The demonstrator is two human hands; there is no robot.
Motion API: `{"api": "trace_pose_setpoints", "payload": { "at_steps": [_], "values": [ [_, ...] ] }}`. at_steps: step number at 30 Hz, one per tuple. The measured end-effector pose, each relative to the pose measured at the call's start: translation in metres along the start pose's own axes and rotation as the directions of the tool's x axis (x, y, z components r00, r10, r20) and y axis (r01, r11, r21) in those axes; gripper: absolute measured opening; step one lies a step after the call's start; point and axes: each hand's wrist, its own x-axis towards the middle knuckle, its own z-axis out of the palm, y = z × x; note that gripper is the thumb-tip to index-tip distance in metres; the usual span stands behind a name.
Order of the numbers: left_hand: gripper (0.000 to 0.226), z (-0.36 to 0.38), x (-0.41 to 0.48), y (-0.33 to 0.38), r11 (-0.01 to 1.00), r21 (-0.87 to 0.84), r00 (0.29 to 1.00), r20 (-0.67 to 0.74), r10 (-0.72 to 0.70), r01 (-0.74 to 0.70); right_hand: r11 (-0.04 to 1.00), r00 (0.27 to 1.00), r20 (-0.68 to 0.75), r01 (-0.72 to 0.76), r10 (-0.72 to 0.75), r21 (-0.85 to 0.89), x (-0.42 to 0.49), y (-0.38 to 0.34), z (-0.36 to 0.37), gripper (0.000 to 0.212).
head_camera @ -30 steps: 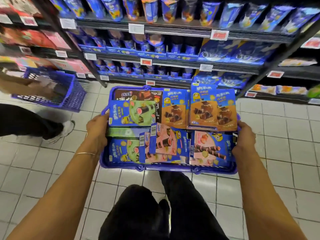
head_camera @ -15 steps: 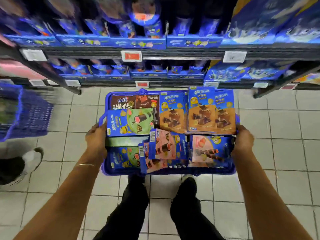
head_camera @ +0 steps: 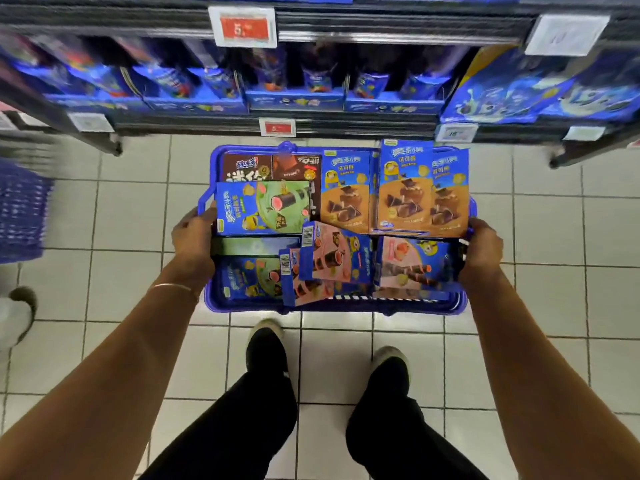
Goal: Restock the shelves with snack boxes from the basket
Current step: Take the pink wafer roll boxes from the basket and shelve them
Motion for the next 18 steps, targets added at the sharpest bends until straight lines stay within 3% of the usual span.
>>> {"api": "trace_pose_setpoints", "payload": {
  "at_steps": [9, 12, 14, 18],
  "values": [
    [0.047, -0.007, 0.014, -0.01, 0.996, 0.085, 0.997, 0.075, -0.003, -0.004, 0.999, 0.993, 0.118, 0.029, -0.024, -0.04, 0.015, 0.008, -0.002, 0.031],
    [0.057, -0.008, 0.012, -0.011, 0.956, 0.255, 0.989, 0.047, 0.142, -0.149, 0.993, 0.979, 0.204, 0.047, -0.024, -0.108, 0.009, 0.009, -0.01, 0.037],
    [0.067, -0.01, 0.008, -0.009, 0.861, 0.441, 0.958, -0.011, 0.287, -0.253, 0.991, 0.973, 0.226, 0.064, -0.037, -0.114, 0.007, 0.009, -0.014, 0.037],
    [0.052, -0.008, -0.008, -0.004, 0.625, 0.564, 0.771, 0.035, 0.636, -0.54, 0.986, 0.957, 0.271, 0.134, -0.103, -0.096, 0.017, 0.02, -0.012, 0.047]
  ]
}}
